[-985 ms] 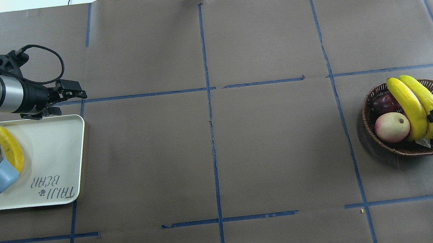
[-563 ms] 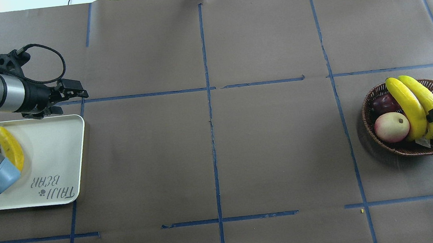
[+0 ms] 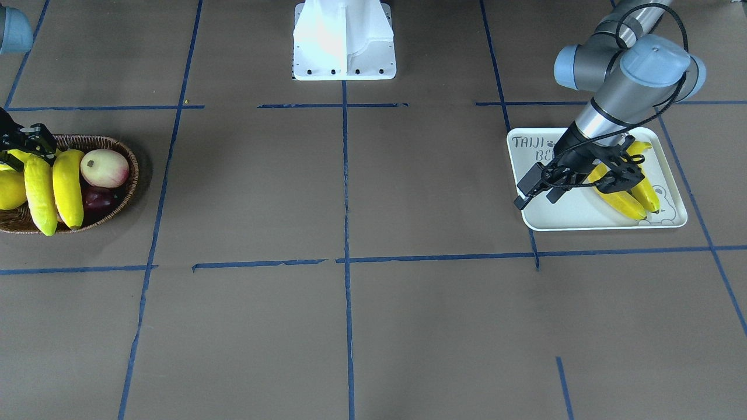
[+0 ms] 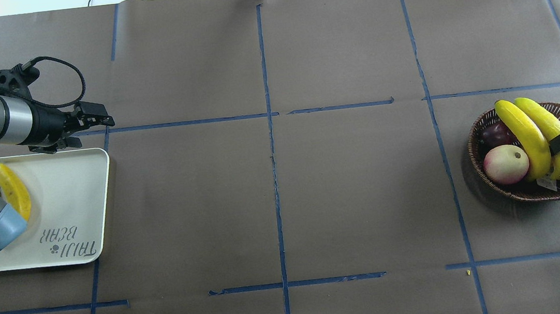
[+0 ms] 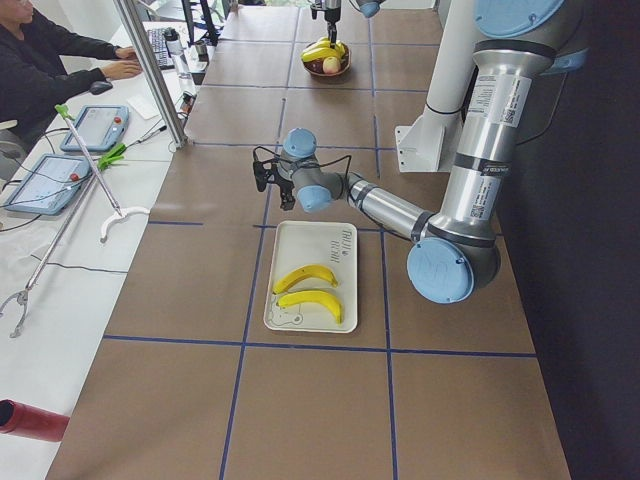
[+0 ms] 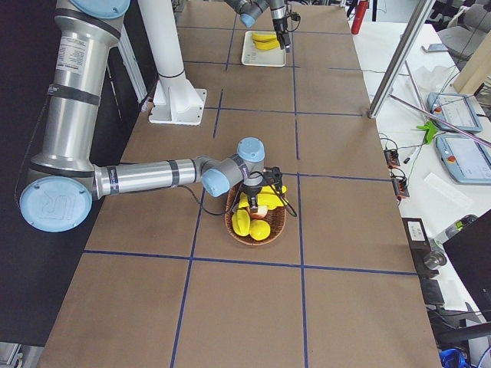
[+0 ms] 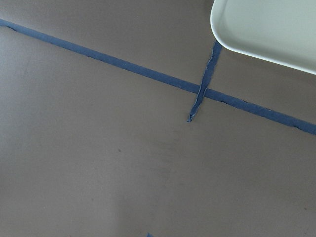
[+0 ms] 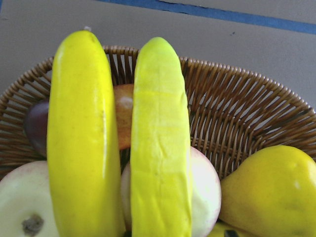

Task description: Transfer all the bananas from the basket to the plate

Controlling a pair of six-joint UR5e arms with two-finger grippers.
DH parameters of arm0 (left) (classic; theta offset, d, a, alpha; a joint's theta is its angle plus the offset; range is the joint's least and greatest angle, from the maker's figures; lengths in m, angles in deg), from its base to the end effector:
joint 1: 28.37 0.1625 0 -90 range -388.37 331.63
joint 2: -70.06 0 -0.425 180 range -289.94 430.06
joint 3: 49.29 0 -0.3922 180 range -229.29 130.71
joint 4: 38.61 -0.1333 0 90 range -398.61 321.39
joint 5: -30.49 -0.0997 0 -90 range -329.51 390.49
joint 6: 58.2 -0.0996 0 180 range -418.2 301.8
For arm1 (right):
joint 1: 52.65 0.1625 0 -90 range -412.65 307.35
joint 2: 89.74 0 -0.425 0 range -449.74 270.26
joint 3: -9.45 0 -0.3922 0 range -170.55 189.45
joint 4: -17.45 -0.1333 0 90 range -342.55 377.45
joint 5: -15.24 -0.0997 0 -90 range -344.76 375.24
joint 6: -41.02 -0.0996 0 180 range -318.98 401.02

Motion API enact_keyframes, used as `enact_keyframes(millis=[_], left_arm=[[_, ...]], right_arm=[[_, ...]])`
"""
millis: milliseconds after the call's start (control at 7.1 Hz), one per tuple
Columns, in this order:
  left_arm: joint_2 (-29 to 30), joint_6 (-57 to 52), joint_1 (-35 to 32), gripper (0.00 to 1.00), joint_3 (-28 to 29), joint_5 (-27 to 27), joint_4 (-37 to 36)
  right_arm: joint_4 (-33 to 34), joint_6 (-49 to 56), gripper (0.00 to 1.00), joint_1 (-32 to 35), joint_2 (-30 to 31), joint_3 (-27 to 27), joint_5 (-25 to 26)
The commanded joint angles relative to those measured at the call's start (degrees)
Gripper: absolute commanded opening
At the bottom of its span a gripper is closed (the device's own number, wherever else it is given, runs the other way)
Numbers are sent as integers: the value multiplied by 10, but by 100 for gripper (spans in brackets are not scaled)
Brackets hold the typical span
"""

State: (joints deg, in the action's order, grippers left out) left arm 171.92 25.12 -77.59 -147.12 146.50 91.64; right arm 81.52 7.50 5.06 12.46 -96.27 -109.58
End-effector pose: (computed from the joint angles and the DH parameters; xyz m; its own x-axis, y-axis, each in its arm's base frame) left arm 0.3136 -0.5008 0.4048 0.3753 -0.2750 -0.8852 0.3916 0.9126 -0.1175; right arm -0.1644 -0.4032 0.5760 0.7104 -0.1570 0.6860 0.0874 0.9869 0.1353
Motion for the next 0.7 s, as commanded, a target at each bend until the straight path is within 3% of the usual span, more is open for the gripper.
enact_keyframes(millis=[0, 141, 422, 563], left_arm=[[-1, 0, 0, 100, 0, 0, 0], [0, 0, 0, 100, 0, 0, 0], [0, 0, 0, 100, 0, 0, 0], [0, 0, 0, 100, -3, 0, 0]], right_arm=[[-1, 1, 9, 2, -1, 0, -2], [-1, 1, 0, 11, 1, -7, -3], [4, 6, 0, 75, 31, -70, -12], [7, 7, 0, 125, 47, -114, -43]])
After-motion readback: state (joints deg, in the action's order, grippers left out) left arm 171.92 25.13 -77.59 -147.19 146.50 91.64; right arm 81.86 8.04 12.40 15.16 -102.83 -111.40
